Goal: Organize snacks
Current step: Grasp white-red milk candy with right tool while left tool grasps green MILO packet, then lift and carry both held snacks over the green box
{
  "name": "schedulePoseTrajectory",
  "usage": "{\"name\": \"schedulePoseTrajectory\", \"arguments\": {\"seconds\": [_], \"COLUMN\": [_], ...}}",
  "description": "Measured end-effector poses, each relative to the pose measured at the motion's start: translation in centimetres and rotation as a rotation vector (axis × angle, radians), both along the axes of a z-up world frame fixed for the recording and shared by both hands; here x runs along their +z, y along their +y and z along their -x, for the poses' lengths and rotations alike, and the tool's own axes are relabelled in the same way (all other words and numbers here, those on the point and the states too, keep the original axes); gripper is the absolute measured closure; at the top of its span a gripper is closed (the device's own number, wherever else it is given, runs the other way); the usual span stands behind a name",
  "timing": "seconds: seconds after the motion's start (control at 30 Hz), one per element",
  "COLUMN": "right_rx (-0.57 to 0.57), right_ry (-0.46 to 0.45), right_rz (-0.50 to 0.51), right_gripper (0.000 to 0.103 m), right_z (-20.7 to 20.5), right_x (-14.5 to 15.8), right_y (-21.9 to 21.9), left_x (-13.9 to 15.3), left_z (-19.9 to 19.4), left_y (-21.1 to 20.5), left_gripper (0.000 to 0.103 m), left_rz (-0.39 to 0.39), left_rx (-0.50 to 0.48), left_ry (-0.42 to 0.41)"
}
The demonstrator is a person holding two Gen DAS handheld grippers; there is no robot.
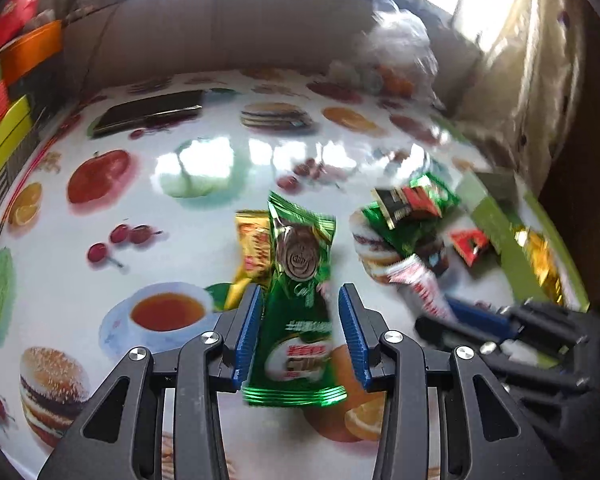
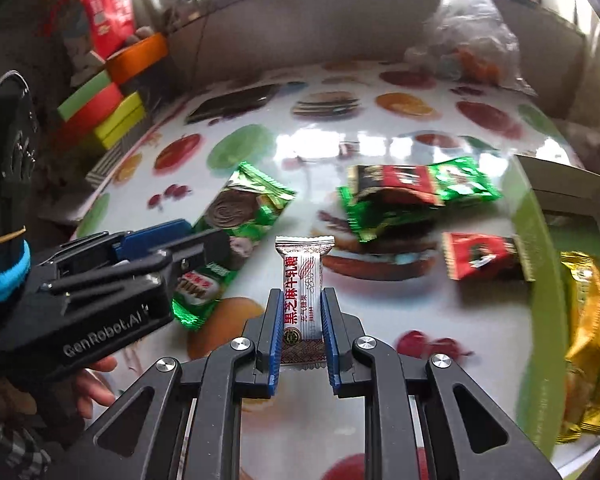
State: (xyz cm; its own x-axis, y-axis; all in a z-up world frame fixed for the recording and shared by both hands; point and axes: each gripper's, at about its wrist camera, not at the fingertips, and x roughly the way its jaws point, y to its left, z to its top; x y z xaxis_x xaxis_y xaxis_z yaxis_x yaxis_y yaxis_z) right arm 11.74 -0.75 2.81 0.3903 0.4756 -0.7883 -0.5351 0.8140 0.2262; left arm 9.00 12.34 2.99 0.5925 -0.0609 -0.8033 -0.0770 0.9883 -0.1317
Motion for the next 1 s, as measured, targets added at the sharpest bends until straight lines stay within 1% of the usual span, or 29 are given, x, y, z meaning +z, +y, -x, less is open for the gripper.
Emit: {"name": "schedulePoseTrajectory", "arguments": {"seconds": [0.07,0.17,0.3,0.37,0.43,0.47,0.5,0.53,0.6,0.67,0.73,0.8,0.93,1.0], "right_rx": [-0.017,-0.042,-0.062,-0.069,-0.078,-0.084,-0.087,-0.09,-0.098,-0.107,-0.111,-0.11,-0.114,-0.115], "right_ry": [0.005,0.011,0.017,0.02,0.023,0.027,0.029,0.031,0.035,0.038,0.038,0.039,0.043,0.045], "right_rz": [-0.006,-0.017,-0.028,-0.035,-0.043,-0.043,-0.043,-0.045,-0.05,-0.056,-0.058,-0.06,-0.06,-0.063], "right_gripper": [0.085,0.085,0.085,0.085,0.085,0.085,0.085,0.085,0.085,0.085,0.085,0.085,0.085,0.085], "right_z": [-0.2,-0.6,-0.8,-0.9,-1.0,-1.0,-1.1,-1.1,-1.2,-1.3,-1.3,-1.3,-1.4,-1.4], "right_x": [-0.1,-0.2,-0.3,-0.3,-0.4,-0.4,-0.5,-0.6,-0.6,-0.6,-0.6,-0.6,-0.6,-0.7], "right_y": [-0.6,-1.5,-2.4,-2.7,-3.0,-3.1,-3.2,-3.4,-3.8,-4.1,-4.2,-4.3,-4.4,-4.5], "left_x": [-0.3,-0.8,-0.5,-0.6,-0.7,-0.8,-0.9,-1.0,-1.0,-1.2,-1.3,-1.4,-1.7,-1.7], "left_z": [-0.2,-0.6,-0.7,-0.8,-1.0,-1.2,-1.2,-1.4,-1.4,-1.7,-2.0,-2.3,-2.8,-2.9], "left_y": [-0.4,-0.9,-1.8,-2.2,-2.5,-2.6,-2.7,-2.8,-3.1,-3.5,-3.6,-3.7,-3.8,-4.1], "left_gripper": [0.062,0.062,0.062,0.062,0.061,0.06,0.054,0.053,0.052,0.052,0.052,0.052,0.052,0.052], "left_rz": [-0.029,-0.055,-0.093,-0.077,-0.088,-0.087,-0.081,-0.074,-0.091,-0.089,-0.086,-0.103,-0.1,-0.124], "left_rx": [0.017,0.011,-0.029,-0.061,-0.06,-0.057,-0.061,-0.063,-0.068,-0.083,-0.076,-0.073,-0.06,-0.057], "left_ry": [0.011,0.027,0.023,0.03,0.029,0.032,0.034,0.043,0.048,0.053,0.061,0.059,0.062,0.062]}}
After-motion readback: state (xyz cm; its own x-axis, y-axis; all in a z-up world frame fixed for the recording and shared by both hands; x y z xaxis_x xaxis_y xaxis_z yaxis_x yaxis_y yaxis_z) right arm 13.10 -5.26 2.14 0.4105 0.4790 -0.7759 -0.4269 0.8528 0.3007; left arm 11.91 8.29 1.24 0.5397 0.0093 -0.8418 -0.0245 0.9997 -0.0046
